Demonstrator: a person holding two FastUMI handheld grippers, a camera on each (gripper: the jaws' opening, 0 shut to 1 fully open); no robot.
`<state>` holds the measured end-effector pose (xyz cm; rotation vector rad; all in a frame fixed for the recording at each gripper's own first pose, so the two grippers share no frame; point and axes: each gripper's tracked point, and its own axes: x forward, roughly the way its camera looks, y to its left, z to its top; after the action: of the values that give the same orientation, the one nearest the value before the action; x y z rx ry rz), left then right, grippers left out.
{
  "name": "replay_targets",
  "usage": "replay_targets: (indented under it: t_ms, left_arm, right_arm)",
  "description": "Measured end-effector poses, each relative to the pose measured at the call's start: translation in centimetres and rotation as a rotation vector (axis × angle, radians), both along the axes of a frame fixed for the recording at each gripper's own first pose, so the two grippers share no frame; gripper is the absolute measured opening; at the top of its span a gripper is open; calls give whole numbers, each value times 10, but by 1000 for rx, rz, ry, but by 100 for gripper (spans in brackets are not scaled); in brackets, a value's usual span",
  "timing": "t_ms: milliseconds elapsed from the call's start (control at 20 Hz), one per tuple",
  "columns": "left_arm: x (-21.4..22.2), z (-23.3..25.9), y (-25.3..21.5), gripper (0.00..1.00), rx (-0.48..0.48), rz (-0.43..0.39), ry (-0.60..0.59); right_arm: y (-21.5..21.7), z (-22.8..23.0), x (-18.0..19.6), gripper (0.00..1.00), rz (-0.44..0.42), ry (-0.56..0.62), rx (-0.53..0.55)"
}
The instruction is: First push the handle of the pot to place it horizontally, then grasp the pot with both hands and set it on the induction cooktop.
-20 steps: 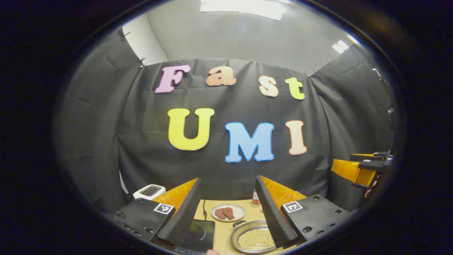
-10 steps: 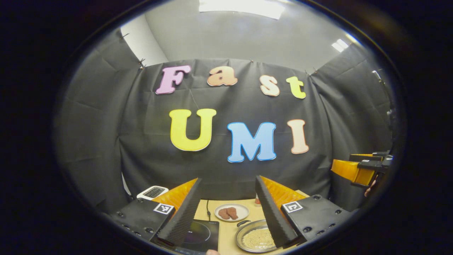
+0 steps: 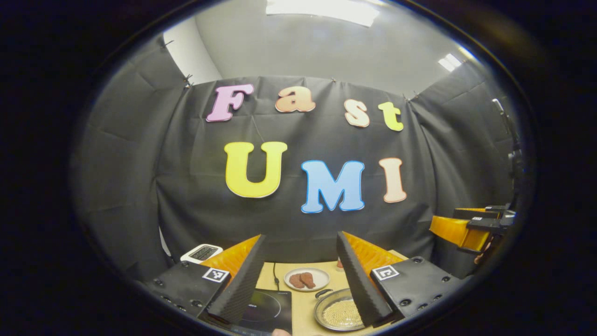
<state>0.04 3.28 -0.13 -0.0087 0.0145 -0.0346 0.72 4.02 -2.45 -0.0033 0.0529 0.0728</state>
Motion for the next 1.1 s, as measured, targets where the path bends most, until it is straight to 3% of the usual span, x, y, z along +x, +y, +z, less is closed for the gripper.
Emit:
replay_targets:
  t_ms: [50,200,250,600,800,850,900,1000,1050,1100]
  left_arm:
    - [-1,1,3,93,2,-3,0]
    - [-3,0,4,99,-9,-32,0]
    - [-3,0,2,96,-9,-46,2]
    - [11,-15,-14,96,-6,-60,33]
    - [20,-24,-26,94,8,-43,52]
    - [21,-27,-29,94,10,-36,60]
    - [22,-31,-32,93,12,-28,69]
    - [23,-37,-36,95,20,-7,83]
    - [24,-40,-35,96,22,5,91]
    - [24,-44,-35,96,24,17,101]
  right_arm:
    - [-1,-7,0,98,2,18,-1]
    - [0,-40,-4,98,16,98,-11]
    - [1,-50,-6,98,26,128,-13]
    - [6,-162,-37,98,150,499,58]
    - [9,-220,-54,87,223,708,70]
    - [4,-233,-58,81,212,755,61]
    - [-1,-244,-60,64,212,798,53]
    - [-1,-269,-69,51,223,878,34]
    - [-8,-278,-70,22,220,928,-1]
    - [-17,-294,-79,8,209,990,-44]
